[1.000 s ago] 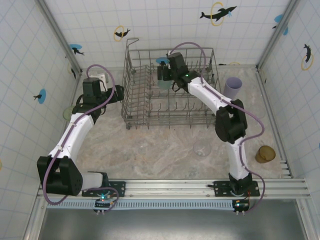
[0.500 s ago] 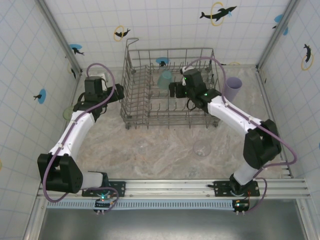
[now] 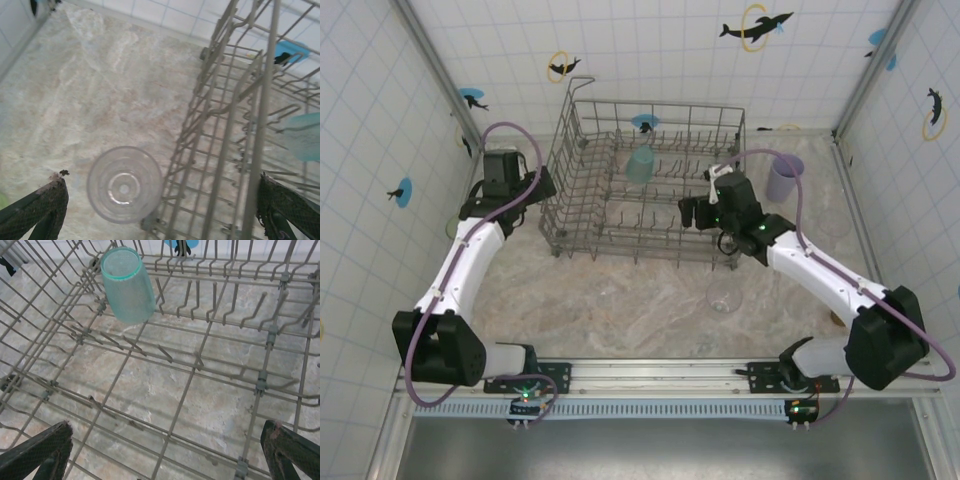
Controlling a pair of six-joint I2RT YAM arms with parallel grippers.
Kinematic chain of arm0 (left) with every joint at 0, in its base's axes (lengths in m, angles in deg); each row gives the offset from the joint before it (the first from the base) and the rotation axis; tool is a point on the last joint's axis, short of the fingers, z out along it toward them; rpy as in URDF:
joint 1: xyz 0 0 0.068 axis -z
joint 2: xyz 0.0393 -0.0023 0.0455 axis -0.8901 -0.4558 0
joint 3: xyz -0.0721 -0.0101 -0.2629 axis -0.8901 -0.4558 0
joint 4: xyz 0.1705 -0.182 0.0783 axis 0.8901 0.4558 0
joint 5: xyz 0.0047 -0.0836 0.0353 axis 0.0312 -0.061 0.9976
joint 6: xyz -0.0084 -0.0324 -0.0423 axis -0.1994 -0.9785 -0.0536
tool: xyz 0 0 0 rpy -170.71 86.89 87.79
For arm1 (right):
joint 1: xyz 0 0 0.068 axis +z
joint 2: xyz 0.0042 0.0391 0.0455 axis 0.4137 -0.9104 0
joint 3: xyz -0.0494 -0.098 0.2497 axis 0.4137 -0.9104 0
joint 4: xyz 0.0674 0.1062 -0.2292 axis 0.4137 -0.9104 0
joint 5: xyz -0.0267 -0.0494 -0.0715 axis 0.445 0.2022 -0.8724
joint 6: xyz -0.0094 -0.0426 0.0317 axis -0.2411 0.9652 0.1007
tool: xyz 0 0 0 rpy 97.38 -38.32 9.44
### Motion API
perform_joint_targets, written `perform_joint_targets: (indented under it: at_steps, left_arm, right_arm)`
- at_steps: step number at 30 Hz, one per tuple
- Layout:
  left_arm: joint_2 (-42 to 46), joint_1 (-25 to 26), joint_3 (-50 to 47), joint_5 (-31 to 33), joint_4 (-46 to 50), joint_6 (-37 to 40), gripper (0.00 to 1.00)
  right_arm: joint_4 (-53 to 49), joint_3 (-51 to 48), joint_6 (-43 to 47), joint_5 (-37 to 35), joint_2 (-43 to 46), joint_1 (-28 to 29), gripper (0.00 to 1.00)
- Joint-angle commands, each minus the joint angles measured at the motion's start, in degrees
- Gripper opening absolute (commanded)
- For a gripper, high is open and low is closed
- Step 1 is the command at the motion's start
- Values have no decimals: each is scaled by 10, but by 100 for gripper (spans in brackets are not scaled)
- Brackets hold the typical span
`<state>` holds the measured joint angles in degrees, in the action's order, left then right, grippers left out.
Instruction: Load the cups into the dish rack
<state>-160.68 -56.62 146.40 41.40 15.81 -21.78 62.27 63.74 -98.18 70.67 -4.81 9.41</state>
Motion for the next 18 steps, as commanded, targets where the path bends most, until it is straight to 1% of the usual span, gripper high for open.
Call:
perform_joint_targets:
  at_steps: [1,6,9,16,18]
  left_arm:
    - [6,-3,24,-100,0,-46,98]
    - [-1,-1,16,-187,-18,-93,98]
    - [3,2,-3,-221,-39,-129,98]
    - [13,32,-27,-236,-99,-204,98]
    - [10,51,-26,-224,-111,-221,98]
  right_arm:
    - [24,-23,-2,9,25,-10,100]
    - [31,-41,-5,21,41,-20,100]
    - [37,-52,-9,28,49,-25,100]
    - [42,-69,-15,31,65,-33,100]
    - [45,-74,-17,31,69,-36,100]
